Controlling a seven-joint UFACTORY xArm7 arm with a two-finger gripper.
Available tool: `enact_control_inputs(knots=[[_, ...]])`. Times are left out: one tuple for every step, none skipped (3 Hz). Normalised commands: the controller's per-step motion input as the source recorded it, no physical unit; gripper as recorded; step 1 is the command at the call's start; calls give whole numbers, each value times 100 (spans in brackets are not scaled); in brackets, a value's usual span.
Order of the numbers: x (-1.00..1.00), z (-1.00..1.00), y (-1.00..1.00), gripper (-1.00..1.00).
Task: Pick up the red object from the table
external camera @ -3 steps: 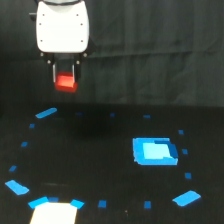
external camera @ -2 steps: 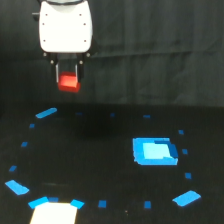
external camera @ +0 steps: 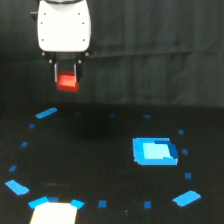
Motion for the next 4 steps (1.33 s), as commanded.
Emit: enact_control_inputs(knots=[[5, 13, -4, -100], [7, 8, 15, -100], [-3, 35, -39, -100], [8, -3, 12, -96]])
